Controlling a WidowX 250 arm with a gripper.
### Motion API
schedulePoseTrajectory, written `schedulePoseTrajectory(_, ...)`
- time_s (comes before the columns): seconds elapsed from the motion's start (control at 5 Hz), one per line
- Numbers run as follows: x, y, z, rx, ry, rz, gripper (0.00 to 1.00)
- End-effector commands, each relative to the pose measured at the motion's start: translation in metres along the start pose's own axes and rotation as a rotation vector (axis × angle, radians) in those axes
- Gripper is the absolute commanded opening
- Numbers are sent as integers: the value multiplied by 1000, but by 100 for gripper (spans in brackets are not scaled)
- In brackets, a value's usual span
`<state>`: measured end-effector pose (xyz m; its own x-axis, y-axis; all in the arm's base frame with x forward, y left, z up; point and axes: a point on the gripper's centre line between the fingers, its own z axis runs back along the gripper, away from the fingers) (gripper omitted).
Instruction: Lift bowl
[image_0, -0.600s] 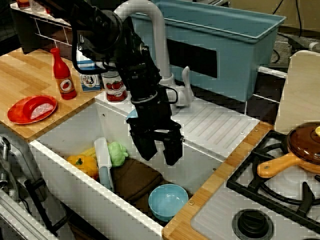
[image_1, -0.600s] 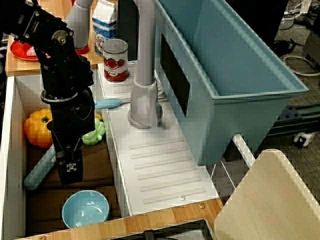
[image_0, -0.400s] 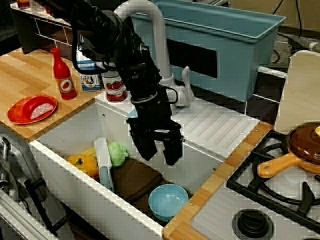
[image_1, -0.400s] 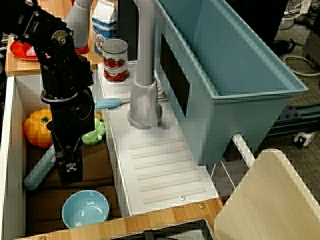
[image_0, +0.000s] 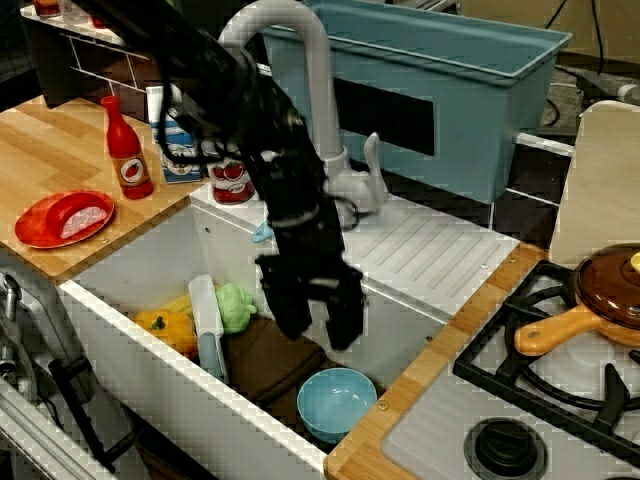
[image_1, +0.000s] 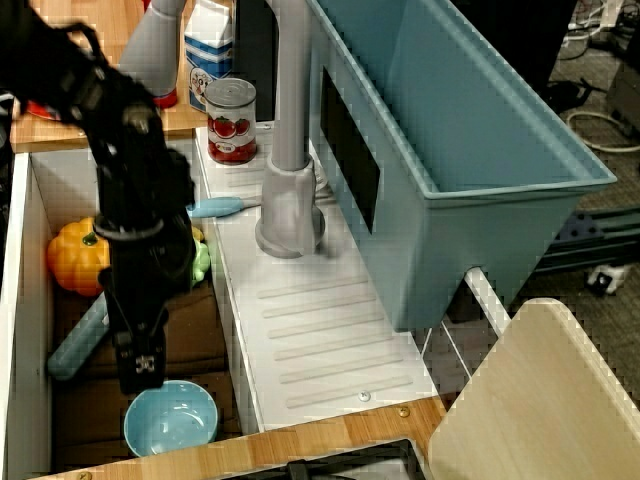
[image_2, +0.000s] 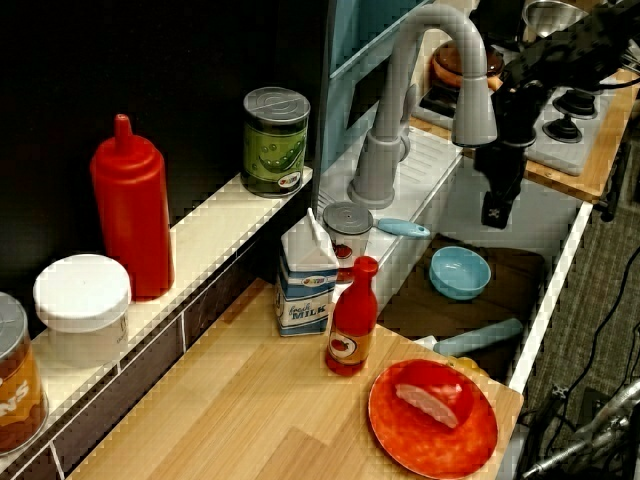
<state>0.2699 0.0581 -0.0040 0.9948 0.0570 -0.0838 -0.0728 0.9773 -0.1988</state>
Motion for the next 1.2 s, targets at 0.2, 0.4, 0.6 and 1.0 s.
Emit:
schedulePoseTrajectory(0.2, 21, 24, -25, 112, 10, -15, 100)
schedulePoseTrajectory(0.4, 20, 37, -34, 132, 25, -24, 100)
schedulePoseTrajectory(0.6, 19, 51, -46, 148, 28, -2, 100)
schedulePoseTrajectory(1.0, 13, 56, -64, 150, 15, 1, 100)
